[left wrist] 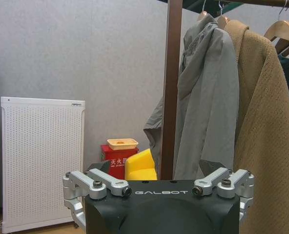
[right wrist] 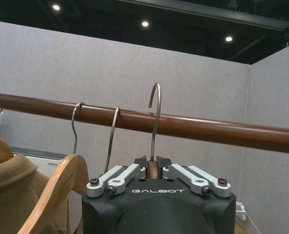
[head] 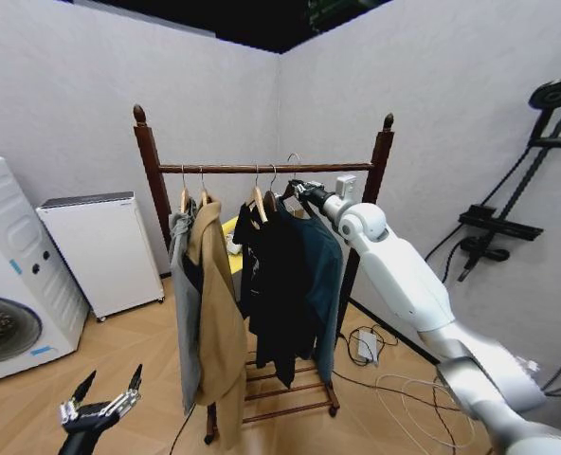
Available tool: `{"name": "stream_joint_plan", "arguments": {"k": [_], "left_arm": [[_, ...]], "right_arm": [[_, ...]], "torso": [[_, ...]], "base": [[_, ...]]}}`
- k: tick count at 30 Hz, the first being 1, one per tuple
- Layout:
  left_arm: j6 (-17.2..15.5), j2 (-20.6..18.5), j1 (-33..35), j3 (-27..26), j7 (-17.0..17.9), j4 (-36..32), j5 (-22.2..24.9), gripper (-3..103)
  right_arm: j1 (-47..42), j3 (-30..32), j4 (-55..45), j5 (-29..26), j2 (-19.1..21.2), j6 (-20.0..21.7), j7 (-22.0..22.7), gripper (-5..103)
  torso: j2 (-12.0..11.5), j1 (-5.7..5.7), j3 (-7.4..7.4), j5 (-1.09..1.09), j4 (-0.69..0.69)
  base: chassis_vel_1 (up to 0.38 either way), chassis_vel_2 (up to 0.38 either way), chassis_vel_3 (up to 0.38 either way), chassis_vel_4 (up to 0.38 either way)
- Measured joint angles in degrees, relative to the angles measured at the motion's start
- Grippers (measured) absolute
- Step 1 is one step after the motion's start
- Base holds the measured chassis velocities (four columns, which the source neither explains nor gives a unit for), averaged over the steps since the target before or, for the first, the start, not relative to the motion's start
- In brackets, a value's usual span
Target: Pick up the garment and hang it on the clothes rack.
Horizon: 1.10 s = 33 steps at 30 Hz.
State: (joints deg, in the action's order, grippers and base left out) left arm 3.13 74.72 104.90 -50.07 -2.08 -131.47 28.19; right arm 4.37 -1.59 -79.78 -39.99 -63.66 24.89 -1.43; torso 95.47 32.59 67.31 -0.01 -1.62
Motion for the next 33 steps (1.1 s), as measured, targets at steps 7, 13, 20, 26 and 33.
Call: {"name": "stream_joint_plan", "arguments": {"k": [7, 13, 20, 26, 33], "left_arm": [[0.00, 0.00, 0.00, 0.00, 0.00, 0.00, 0.00, 100], [0.00, 0.00, 0.00, 0.00, 0.00, 0.00, 0.00, 100], [0.00, 0.00, 0.00, 0.00, 0.00, 0.00, 0.00, 100], [0.00, 0.00, 0.00, 0.00, 0.00, 0.00, 0.00, 100], [0.00, 0.00, 0.00, 0.00, -0.02, 0.00, 0.00, 100]], "right_arm": [[-0.25, 0.07, 3.27, 2.03, -2.38, -0.53, 0.34, 9], [-1.20, 0.81, 4.33, 3.81, -2.84, -1.18, 0.03, 9], [-2.79, 2.11, 1.08, 0.49, -1.04, -1.96, 0.87, 27], [-5.69, 4.77, -4.51, -8.34, 3.07, -1.52, 3.09, 43], [-20.93, 14.41, -18.76, -12.84, 12.79, -0.96, 5.27, 71]], "torso": [[0.00, 0.00, 0.00, 0.01, 0.00], [0.01, -0.01, -0.01, 0.01, -0.01], [0.01, -0.01, -0.01, 0.01, 0.00], [0.01, -0.01, -0.01, 0.01, 0.01], [0.02, -0.01, -0.02, 0.02, -0.01]], "base": [[0.000, 0.000, 0.000, 0.000], [0.000, 0.000, 0.000, 0.000], [0.000, 0.000, 0.000, 0.000], [0.000, 0.000, 0.000, 0.000], [0.000, 0.000, 0.000, 0.000]]}}
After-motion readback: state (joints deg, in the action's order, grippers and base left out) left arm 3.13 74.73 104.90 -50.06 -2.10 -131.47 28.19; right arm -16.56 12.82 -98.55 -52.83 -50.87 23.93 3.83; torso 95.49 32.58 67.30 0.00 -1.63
